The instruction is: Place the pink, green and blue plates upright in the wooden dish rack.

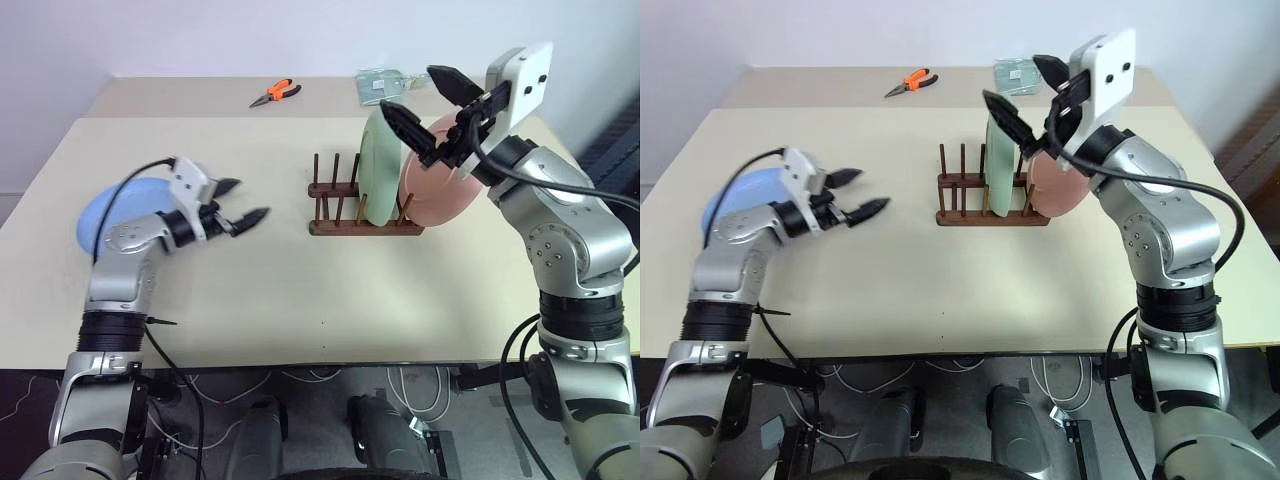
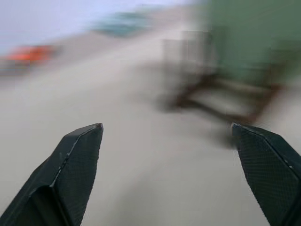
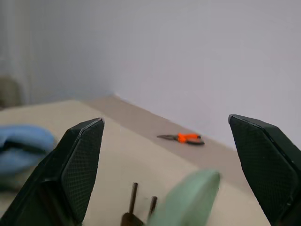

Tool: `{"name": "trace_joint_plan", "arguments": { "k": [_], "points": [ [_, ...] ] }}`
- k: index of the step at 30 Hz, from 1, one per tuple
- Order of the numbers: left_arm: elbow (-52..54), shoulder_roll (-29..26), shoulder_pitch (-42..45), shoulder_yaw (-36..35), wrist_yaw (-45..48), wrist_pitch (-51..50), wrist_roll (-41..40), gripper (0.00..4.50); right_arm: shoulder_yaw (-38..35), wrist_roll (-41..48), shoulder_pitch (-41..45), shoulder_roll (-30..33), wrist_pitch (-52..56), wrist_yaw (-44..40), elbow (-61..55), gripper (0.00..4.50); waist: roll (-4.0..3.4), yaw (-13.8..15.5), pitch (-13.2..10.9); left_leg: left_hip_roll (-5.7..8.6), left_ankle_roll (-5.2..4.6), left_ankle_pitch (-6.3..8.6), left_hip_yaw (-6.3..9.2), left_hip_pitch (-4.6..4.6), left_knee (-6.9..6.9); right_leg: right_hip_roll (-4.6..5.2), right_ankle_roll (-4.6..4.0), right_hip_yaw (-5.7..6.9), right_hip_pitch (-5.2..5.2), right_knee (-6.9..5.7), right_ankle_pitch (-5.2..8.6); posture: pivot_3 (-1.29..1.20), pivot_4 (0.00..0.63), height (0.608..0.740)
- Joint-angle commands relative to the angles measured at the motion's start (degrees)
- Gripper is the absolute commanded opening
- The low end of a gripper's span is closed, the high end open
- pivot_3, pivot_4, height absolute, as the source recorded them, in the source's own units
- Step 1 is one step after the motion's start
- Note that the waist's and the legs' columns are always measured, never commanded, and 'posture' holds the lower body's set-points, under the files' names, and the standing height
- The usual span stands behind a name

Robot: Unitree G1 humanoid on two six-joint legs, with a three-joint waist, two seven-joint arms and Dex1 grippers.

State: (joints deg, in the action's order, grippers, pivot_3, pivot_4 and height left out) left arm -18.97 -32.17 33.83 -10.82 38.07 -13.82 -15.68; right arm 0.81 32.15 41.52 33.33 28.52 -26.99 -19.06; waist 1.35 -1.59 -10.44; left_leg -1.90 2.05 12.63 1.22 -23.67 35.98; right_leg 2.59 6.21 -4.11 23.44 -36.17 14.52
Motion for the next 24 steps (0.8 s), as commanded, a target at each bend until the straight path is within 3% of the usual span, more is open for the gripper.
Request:
{"name": "trace_joint_plan", "arguments": {
  "k": [1, 7, 17, 20, 24],
  "points": [
    [-7.4, -3.5, 3.6, -9.7, -16.8, 0.3, 2.3, 4.47, 9.4, -7.0, -0.2, 1.4, -1.3, -4.6, -7.3, 4.29, 0.02, -0.4, 0.0, -0.01, 0.0, 0.0, 0.03, 0.0, 0.0, -0.01, 0.02, 0.02, 0.0, 0.0, -0.01, 0.0, 0.15, 0.732],
    [-12.7, -5.7, 3.3, -17.9, -33.9, -5.5, 2.6, 4.47, 16.2, -14.4, -3.5, -2.2, -4.4, -6.1, -6.7, 4.29, 0.2, -0.3, 0.0, 0.07, 0.01, 0.0, -0.02, -0.02, 0.05, 0.12, 0.05, 0.03, -0.08, 0.07, -0.02, 0.0, 0.15, 0.732],
    [-7.2, -0.6, -2.6, -28.6, -37.5, -25.6, -10.5, 4.47, 17.0, -17.6, -6.0, -5.4, -5.5, -9.6, -6.5, 4.29, 0.43, 0.5, 0.0, 0.05, 0.04, 0.0, 0.03, -0.02, 0.05, 0.11, 0.02, 0.09, -0.07, 0.03, -0.03, 0.0, 0.15, 0.732],
    [-7.0, 1.0, -2.5, -31.3, -38.5, -27.7, -13.8, 3.57, 16.9, -18.8, -6.5, -6.0, -5.6, -9.7, -6.5, 4.5, 0.43, 0.5, 0.0, 0.05, 0.04, 0.01, 0.01, 0.07, 0.02, 0.14, 0.02, 0.09, -0.13, 0.04, -0.03, 0.0, 0.15, 0.732],
    [-7.2, 1.9, -1.1, -32.5, -39.0, -27.3, -15.6, 1.46, 16.8, -20.6, -7.0, -6.6, -5.9, -9.4, -6.5, 4.5, 0.43, 0.8, 0.0, 0.07, 0.05, 0.01, 0.01, 0.08, 0.02, 0.14, -0.01, 0.1, -0.14, 0.04, -0.02, 0.0, 0.15, 0.732]
  ]
}}
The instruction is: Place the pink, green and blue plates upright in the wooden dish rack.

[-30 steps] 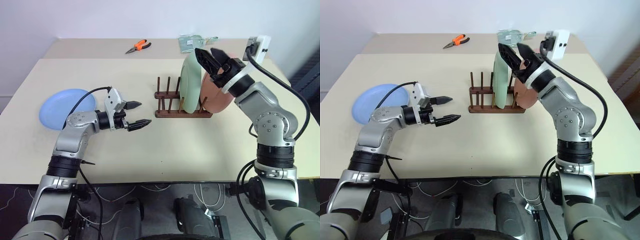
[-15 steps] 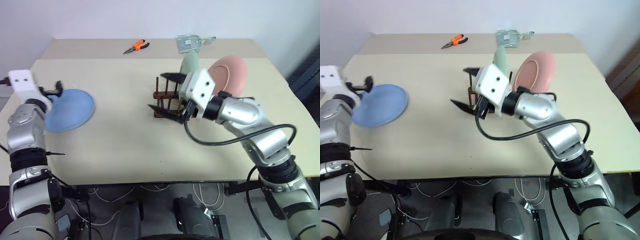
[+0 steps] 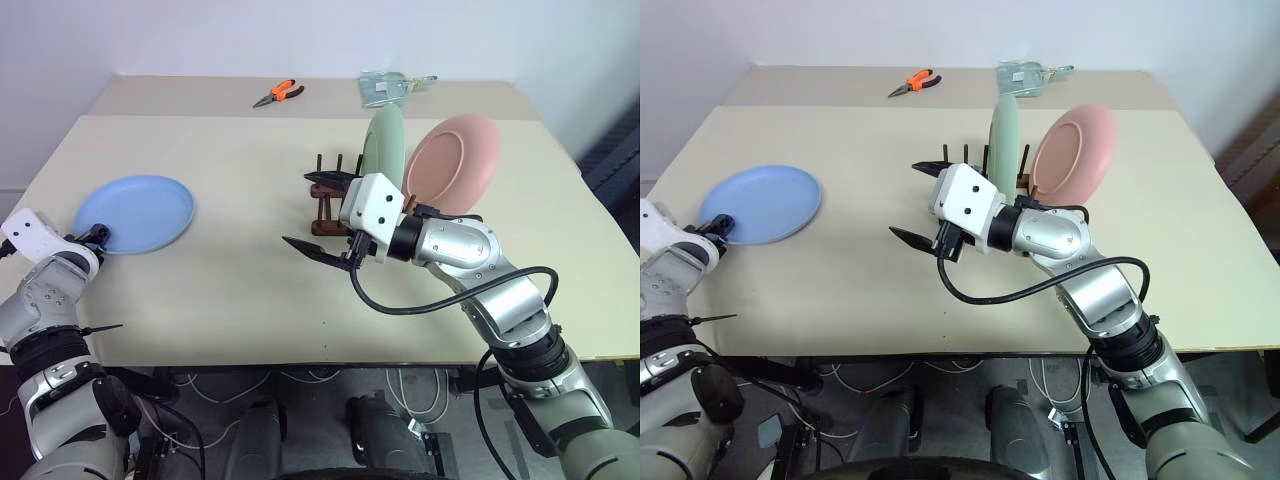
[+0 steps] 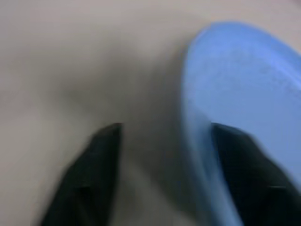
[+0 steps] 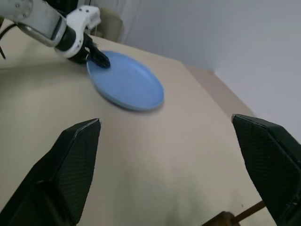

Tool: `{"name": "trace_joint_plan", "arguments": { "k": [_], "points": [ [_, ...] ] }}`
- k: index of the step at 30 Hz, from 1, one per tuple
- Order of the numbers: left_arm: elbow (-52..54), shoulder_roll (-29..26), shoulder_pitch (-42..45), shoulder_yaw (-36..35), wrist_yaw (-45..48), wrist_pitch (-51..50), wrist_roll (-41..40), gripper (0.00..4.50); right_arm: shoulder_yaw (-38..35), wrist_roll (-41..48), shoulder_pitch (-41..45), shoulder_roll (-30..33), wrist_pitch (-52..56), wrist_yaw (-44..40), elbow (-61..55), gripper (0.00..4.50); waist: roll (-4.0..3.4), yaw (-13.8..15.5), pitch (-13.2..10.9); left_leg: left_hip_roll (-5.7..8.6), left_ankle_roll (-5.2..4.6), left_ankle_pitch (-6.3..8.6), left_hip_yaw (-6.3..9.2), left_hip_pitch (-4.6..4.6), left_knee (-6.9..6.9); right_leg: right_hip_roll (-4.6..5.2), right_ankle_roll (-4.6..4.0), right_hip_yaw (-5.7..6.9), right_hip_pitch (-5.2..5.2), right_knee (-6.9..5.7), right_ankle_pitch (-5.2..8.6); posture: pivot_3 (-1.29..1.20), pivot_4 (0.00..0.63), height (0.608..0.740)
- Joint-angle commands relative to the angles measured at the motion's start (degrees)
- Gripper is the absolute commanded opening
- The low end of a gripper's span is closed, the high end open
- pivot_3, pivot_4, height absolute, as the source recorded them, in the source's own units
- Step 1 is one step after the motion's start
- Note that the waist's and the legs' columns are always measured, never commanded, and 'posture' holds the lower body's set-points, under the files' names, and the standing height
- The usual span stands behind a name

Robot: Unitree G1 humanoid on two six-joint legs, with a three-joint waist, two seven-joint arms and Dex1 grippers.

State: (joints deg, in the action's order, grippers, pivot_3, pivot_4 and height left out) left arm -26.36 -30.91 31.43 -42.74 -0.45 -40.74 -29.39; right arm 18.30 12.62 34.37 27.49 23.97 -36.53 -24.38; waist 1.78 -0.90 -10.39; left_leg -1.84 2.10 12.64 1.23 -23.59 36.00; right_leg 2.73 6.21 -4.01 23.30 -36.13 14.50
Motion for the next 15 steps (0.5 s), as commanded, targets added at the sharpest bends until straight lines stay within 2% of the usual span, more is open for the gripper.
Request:
{"name": "trace_joint_plan", "arguments": {
  "k": [1, 3, 6, 9, 12, 15],
  "points": [
    [0.1, 0.6, 1.6, -0.7, -0.6, -0.3, -2.0, 0.97, -0.8, -1.5, 0.1, -0.9, -1.5, 0.2, -1.1, 4.5, 0.01, 0.2, 0.0, 0.0, 0.01, 0.0, 0.0, 0.0, 0.0, 0.0, -0.06, 0.0, -0.01, 0.01, 0.03, 0.0, 0.15, 0.732],
    [-0.2, 0.5, 2.0, -0.4, -0.7, -0.2, -2.2, 0.04, -0.8, -2.4, 0.0, -1.0, -1.5, 0.2, -0.9, 4.5, 0.07, 0.2, 0.0, 0.01, 0.02, -0.01, 0.0, 0.0, 0.01, 0.02, -0.14, 0.0, -0.02, 0.03, 0.08, 0.0, 0.15, 0.732],
    [1.6, 0.9, 3.1, 1.9, 2.5, 2.0, -2.3, 0.04, -0.7, -4.1, 0.3, -0.3, -0.9, -0.1, 0.1, 4.5, 0.08, 0.1, 0.0, 0.01, 0.02, -0.01, 0.0, 0.0, 0.0, 0.01, -0.14, 0.01, -0.02, 0.03, 0.07, 0.0, 0.15, 0.732],
    [11.0, 2.9, 5.0, 7.2, 9.3, 6.3, -3.7, 0.04, -0.1, -6.2, 1.1, 0.6, -2.1, -1.1, 0.5, 4.5, 0.19, 0.3, 0.0, 0.02, 0.07, -0.03, 0.01, -0.02, -0.01, 0.01, -0.17, 0.03, -0.02, 0.04, 0.09, 0.0, 0.15, 0.732],
    [19.2, 1.3, 6.6, 16.8, 15.4, 5.0, -1.7, 0.04, 2.1, -12.1, 3.4, 0.6, -6.8, -0.3, 2.2, 4.5, 0.33, 0.2, 0.0, 0.02, 0.32, -0.16, 0.08, -0.27, -0.01, 0.01, -0.21, 0.07, 0.13, 0.07, 0.07, 0.0, 0.15, 0.732],
    [23.0, 0.2, 9.5, 20.9, 16.6, 0.7, -2.5, 0.04, 4.9, -18.1, 5.7, 0.1, -11.3, 0.4, 5.2, 4.5, 0.32, -0.3, 0.0, 0.04, 0.35, -0.18, 0.07, -0.33, -0.02, 0.02, -0.17, 0.06, 0.2, 0.08, 0.03, 0.0, 0.15, 0.732]
  ]
}}
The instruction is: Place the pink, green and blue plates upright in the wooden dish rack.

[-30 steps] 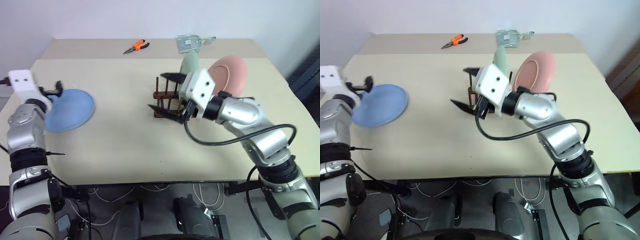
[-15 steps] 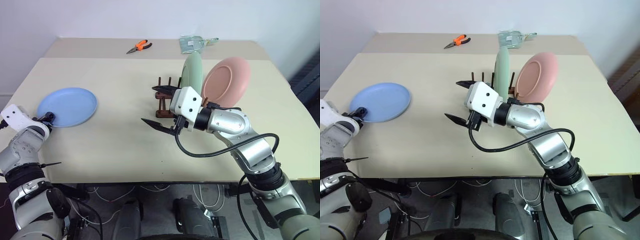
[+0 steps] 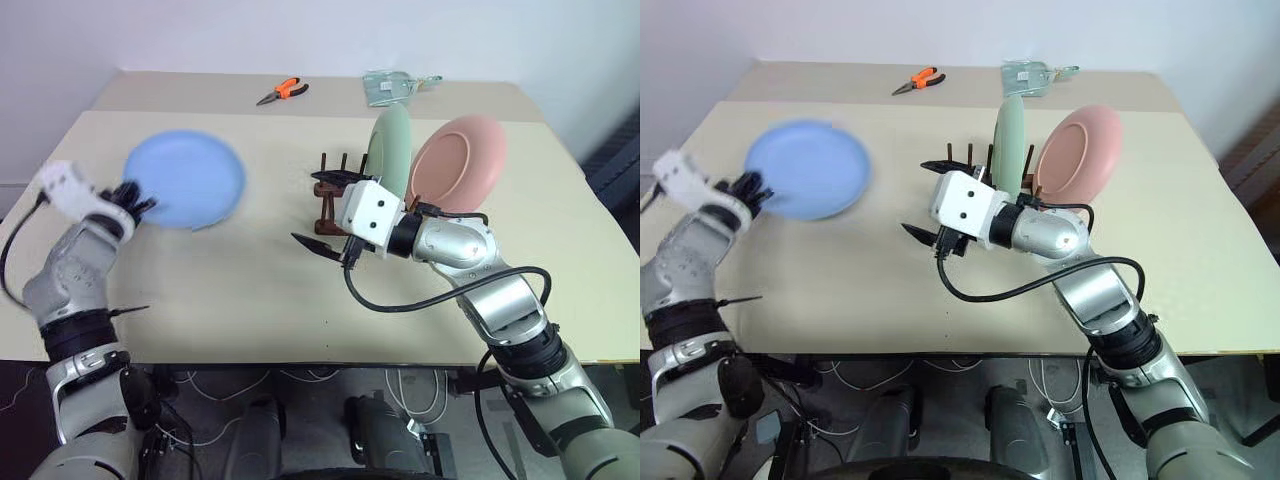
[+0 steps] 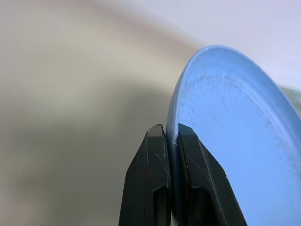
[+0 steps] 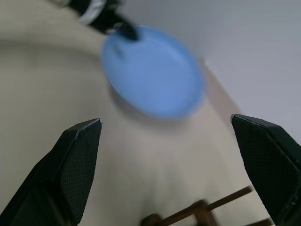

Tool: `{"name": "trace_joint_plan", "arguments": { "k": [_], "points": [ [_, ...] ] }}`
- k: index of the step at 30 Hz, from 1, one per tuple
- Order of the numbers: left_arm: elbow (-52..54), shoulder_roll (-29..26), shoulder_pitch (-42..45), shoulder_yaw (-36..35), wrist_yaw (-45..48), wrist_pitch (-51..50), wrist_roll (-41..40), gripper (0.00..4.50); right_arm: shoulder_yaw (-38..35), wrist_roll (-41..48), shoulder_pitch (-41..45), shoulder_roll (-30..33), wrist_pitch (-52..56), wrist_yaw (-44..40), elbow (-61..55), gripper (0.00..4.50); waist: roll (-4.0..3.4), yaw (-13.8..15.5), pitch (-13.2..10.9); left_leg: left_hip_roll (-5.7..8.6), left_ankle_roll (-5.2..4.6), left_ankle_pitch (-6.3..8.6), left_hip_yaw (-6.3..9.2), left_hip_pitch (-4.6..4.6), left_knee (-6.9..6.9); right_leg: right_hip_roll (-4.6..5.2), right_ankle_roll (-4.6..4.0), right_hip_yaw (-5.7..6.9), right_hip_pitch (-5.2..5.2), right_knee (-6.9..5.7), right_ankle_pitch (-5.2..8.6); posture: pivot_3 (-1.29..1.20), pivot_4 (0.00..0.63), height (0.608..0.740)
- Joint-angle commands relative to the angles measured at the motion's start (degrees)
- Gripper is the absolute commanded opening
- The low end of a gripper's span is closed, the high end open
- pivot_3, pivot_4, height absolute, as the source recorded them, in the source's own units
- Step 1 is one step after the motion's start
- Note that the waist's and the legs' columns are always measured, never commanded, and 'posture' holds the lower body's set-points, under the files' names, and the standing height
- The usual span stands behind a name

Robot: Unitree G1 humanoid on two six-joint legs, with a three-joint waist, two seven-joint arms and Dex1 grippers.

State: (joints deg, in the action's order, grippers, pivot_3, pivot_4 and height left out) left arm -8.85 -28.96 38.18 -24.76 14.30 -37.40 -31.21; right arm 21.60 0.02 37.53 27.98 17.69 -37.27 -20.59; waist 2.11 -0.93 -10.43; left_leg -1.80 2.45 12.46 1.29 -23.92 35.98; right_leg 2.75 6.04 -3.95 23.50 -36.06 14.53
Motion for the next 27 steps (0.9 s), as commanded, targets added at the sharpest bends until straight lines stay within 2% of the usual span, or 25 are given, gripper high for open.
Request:
{"name": "trace_joint_plan", "arguments": {
  "k": [1, 4, 9, 12, 14, 19, 22, 27],
  "points": [
    [6.8, -1.8, 3.6, 3.5, 2.0, -4.2, -1.5, 0.04, 2.8, -8.1, 3.2, -0.5, -6.9, 1.7, 2.9, 4.5, -0.02, -0.5, 0.0, -0.01, 0.0, 0.0, -0.01, 0.04, -0.03, -0.01, 0.08, 0.0, 0.0, -0.01, -0.05, 0.0, 0.15, 0.732],
    [9.8, -2.1, 6.0, 5.4, 1.6, -9.3, -2.7, 0.04, 5.5, -14.7, 5.8, -1.7, -11.2, 3.9, 8.6, 4.5, -0.02, -1.3, 0.0, -0.03, -0.01, 0.0, -0.01, 0.17, -0.13, -0.06, 0.12, -0.01, -0.02, -0.06, -0.06, 0.0, 0.15, 0.732],
    [13.4, -0.2, 8.3, 4.6, 0.3, -15.3, -6.9, 0.04, 8.3, -21.6, 9.8, -4.7, -16.4, 5.4, 17.4, 4.5, -0.02, -1.6, 0.0, -0.03, -0.02, -0.01, 0.04, 0.17, -0.13, -0.09, 0.16, -0.01, 0.0, -0.1, -0.08, 0.0, 0.15, 0.732],
    [15.5, 0.3, 8.1, 4.4, -0.3, -17.7, -8.4, 0.0, 8.6, -24.0, 10.7, -6.2, -18.3, 6.1, 21.0, 3.64, 0.0, -1.6, 0.0, -0.03, -0.02, -0.01, 0.06, 0.13, -0.13, -0.08, 0.17, -0.01, 0.0, -0.08, -0.08, 0.0, 0.15, 0.732],
    [16.2, 0.6, 7.7, 4.2, -0.9, -18.6, -9.0, 0.0, 8.8, -25.5, 10.8, -6.4, -19.6, 6.0, 22.1, 2.7, 0.0, -1.5, 0.0, -0.02, -0.02, -0.01, 0.06, 0.13, -0.13, -0.06, 0.17, -0.01, -0.02, -0.08, -0.08, 0.0, 0.15, 0.732],
    [16.7, 0.9, 6.5, 4.2, -0.7, -18.5, -9.3, 0.0, 8.5, -27.6, 10.3, -6.8, -22.0, 5.8, 22.6, 0.03, 0.0, -1.6, 0.0, -0.01, -0.01, -0.02, 0.08, 0.14, -0.11, -0.07, 0.16, -0.01, -0.03, -0.09, -0.08, 0.0, 0.15, 0.732],
    [17.1, 2.1, 6.7, 2.9, -0.2, -17.5, -10.7, 1.06, 8.6, -29.2, 9.9, -7.1, -22.9, 5.9, 22.5, 0.0, -0.01, -1.6, 0.0, -0.02, -0.01, -0.02, 0.1, 0.14, -0.12, -0.08, 0.16, 0.0, -0.02, -0.1, -0.08, 0.0, 0.15, 0.732],
    [13.3, 3.9, 11.6, -3.2, -2.7, -0.9, -6.6, 3.56, 8.2, -32.7, 9.5, -7.4, -23.5, 8.2, 22.3, 0.0, 0.1, -1.3, -0.1, -0.01, 0.08, -0.07, 0.11, 0.08, -0.1, -0.07, 0.15, 0.01, 0.0, -0.07, -0.08, 0.0, 0.15, 0.732]
  ]
}}
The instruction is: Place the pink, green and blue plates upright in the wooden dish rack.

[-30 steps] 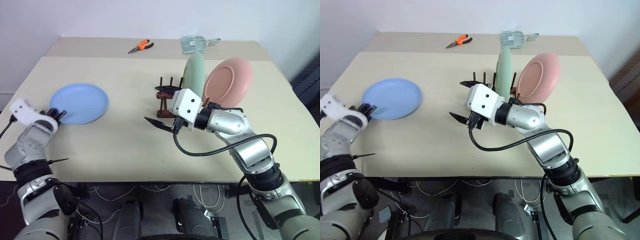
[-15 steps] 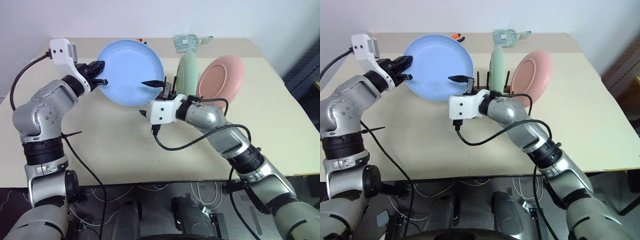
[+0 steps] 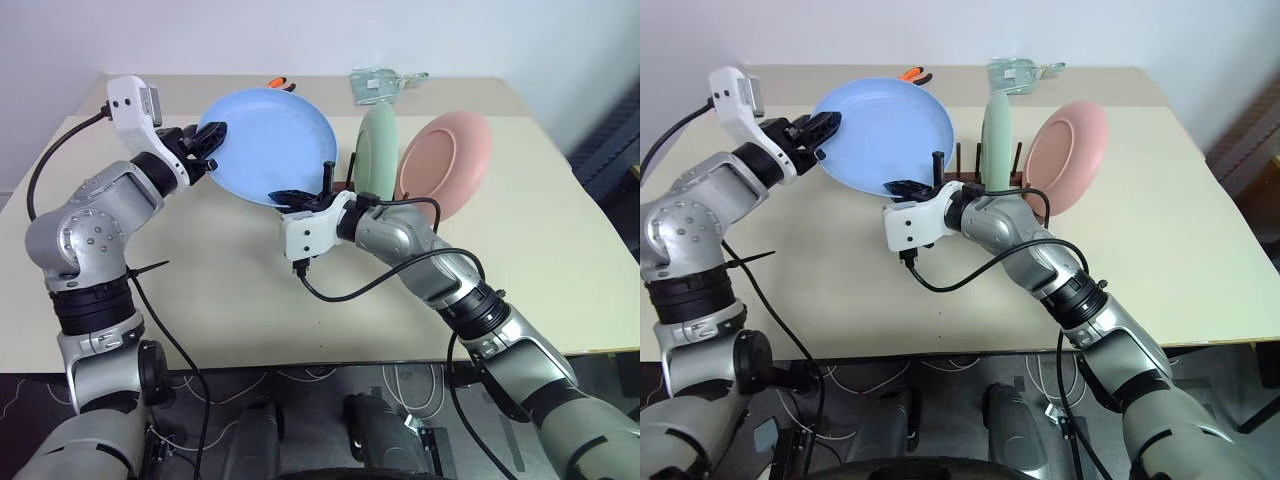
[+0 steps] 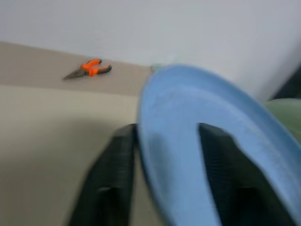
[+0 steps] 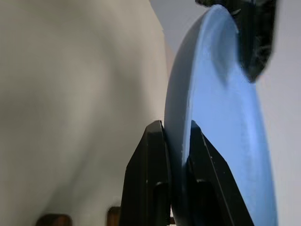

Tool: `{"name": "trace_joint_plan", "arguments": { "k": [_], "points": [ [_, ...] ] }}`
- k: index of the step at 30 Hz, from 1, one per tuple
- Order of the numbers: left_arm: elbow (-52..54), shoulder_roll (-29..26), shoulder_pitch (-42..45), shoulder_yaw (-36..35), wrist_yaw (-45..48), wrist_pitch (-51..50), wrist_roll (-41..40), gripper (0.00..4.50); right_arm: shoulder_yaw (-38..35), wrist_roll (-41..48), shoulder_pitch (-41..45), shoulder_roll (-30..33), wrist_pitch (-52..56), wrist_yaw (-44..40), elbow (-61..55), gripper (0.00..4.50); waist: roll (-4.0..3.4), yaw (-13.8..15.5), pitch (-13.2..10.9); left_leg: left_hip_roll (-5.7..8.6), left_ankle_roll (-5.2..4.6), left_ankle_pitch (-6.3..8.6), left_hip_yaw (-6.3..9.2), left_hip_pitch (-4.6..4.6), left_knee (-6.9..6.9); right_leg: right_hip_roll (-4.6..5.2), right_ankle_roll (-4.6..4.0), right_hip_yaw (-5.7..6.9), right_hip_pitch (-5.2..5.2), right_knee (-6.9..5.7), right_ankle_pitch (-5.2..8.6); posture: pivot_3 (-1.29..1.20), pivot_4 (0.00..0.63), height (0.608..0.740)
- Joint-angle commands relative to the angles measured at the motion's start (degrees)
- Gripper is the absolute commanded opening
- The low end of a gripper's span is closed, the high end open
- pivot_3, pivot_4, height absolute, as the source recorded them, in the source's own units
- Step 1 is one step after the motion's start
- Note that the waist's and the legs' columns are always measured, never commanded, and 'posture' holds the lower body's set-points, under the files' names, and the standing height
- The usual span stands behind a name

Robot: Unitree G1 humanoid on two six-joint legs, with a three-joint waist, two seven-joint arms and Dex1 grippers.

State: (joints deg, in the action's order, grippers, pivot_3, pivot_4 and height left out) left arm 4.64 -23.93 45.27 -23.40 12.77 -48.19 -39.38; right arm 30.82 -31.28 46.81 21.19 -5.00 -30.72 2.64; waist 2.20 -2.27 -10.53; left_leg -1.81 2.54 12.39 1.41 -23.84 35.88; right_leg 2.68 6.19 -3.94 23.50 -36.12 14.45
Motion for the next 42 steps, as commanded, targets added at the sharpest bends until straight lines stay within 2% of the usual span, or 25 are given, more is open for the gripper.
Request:
{"name": "trace_joint_plan", "arguments": {
  "k": [1, 5, 9, 13, 18, 23, 30, 42],
  "points": [
    [-1.9, -1.9, 5.2, -5.1, -2.0, 13.0, 3.4, 3.56, -1.3, -1.7, 0.1, -0.8, -0.8, 2.1, -1.0, 0.0, 0.0, 0.0, 0.0, 0.0, 0.04, -0.02, 0.01, -0.04, 0.0, 0.0, 0.0, 0.01, 0.03, 0.01, 0.0, 0.0, 0.15, 0.732],
    [-12.1, -10.0, 3.5, -3.1, -5.6, 30.9, 19.0, 3.56, -5.0, 1.6, -1.7, -3.4, -0.8, 4.8, -3.1, 0.0, -0.03, -0.5, 0.0, 0.01, 0.11, -0.06, -0.13, 0.29, -0.3, 0.01, 0.0, -0.09, -0.05, -0.01, 0.0, 0.0, 0.15, 0.732],
    [-18.4, -14.2, -2.3, 0.5, -1.6, 40.9, 25.6, 3.56, -11.2, 12.8, -4.7, -10.5, 2.9, 5.1, -9.3, 0.0, -0.02, -0.1, 0.0, -0.02, 0.39, -0.25, -0.06, 0.42, -0.74, -0.03, -0.01, -0.04, -0.01, -0.03, 0.0, 0.0, 0.15, 0.732],
    [-17.3, -11.3, -13.2, 6.6, 8.8, 44.7, 25.6, 3.56, -18.3, 31.3, -8.5, -22.6, 17.8, 5.3, -19.2, 0.0, 0.02, 0.4, 0.0, 0.0, 0.4, -0.25, -0.07, 0.33, -0.73, 0.07, -0.01, 0.01, -0.06, 0.0, 0.0, 0.0, 0.15, 0.732],
    [-11.9, -7.0, -21.9, 14.5, 17.4, 46.6, 25.2, 3.56, -26.4, 45.3, -9.6, -31.8, 32.6, 11.9, -24.6, 0.0, 0.12, 1.0, 0.1, -0.02, 0.41, -0.25, -0.08, 0.31, -0.65, 0.12, -0.27, 0.03, -0.06, 0.03, 0.02, 0.0, 0.15, 0.732],
    [-5.3, -5.0, -26.0, 18.2, 23.2, 43.0, 22.1, 3.56, -29.5, 53.6, -10.6, -34.2, 39.4, 18.9, -26.7, 0.0, 0.04, 1.0, 0.1, -0.07, 0.42, -0.25, -0.11, 0.31, -0.74, 0.17, -0.41, 0.03, 0.06, 0.04, 0.03, 0.0, 0.15, 0.732],
    [0.1, -6.2, -28.8, 20.0, 28.7, 39.0, 20.2, 3.56, -33.3, 63.8, -9.6, -35.0, 42.5, 27.6, -25.6, 0.0, 0.0, -0.2, 0.0, -0.08, 0.4, -0.26, -0.12, 0.31, -0.81, 0.11, -0.41, 0.02, 0.11, 0.01, 0.03, 0.0, 0.15, 0.732],
    [1.5, -5.6, -28.6, 20.0, 29.2, 37.8, 20.7, 3.56, -35.4, 75.3, -8.3, -33.4, 44.7, 37.5, -21.1, 0.0, 0.0, -0.3, 0.0, -0.09, 0.39, -0.26, -0.12, 0.31, -0.79, 0.05, -0.39, 0.0, 0.1, 0.03, 0.04, 0.0, 0.15, 0.732]
  ]
}}
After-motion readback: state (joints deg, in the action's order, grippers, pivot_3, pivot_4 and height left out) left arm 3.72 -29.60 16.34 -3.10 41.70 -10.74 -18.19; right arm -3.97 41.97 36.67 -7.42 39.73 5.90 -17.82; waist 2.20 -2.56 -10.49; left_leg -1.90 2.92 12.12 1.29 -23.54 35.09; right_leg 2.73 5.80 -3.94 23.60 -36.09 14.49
